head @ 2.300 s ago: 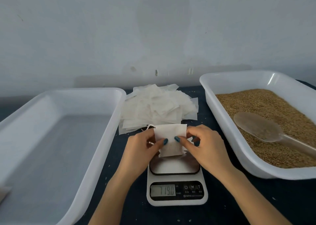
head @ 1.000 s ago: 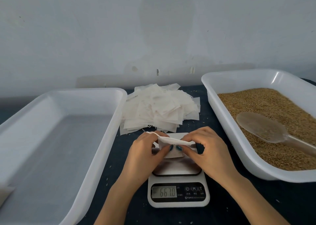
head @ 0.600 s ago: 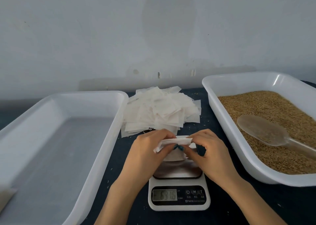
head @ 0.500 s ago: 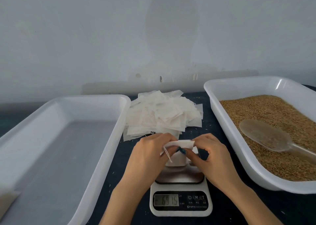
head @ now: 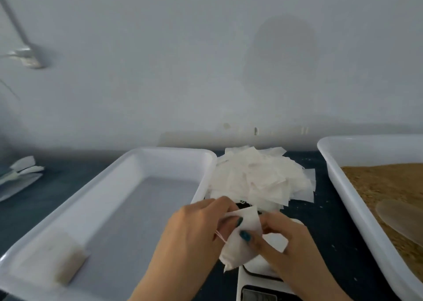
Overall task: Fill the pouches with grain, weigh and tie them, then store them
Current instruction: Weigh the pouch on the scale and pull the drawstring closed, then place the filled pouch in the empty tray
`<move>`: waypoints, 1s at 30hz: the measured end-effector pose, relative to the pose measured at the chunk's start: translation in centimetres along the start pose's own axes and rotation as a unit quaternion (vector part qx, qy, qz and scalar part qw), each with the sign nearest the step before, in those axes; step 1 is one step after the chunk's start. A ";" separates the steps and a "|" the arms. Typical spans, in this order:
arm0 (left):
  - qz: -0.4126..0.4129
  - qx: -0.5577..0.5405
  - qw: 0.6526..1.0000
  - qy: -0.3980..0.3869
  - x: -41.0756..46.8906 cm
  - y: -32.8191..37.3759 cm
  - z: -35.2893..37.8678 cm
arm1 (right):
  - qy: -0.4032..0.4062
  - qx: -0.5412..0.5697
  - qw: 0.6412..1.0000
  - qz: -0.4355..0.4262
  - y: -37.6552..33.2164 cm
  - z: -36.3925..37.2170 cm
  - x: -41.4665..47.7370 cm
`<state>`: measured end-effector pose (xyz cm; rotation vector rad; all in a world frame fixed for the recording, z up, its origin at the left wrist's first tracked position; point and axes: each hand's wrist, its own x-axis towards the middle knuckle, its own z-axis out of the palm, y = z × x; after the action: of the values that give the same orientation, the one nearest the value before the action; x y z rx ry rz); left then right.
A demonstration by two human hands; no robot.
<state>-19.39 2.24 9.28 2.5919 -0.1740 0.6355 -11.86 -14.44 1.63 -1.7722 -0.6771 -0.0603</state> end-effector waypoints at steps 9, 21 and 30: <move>-0.168 0.111 0.976 0.083 -5.0 -6.5 -9.3 | -0.155 0.036 0.985 -0.063 -6.8 10.1 4.4; -0.394 0.278 0.874 -0.064 -8.0 -19.2 -10.2 | -0.402 -0.069 0.911 0.060 -8.3 20.9 7.2; -0.448 0.356 0.815 -0.089 -11.4 -27.2 -11.4 | -0.443 -0.154 0.879 -0.084 -10.6 18.0 4.5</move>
<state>-27.99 31.79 1.81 2.9183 1.4043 0.0760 -18.49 5.24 6.72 -2.0109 -1.5480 0.5934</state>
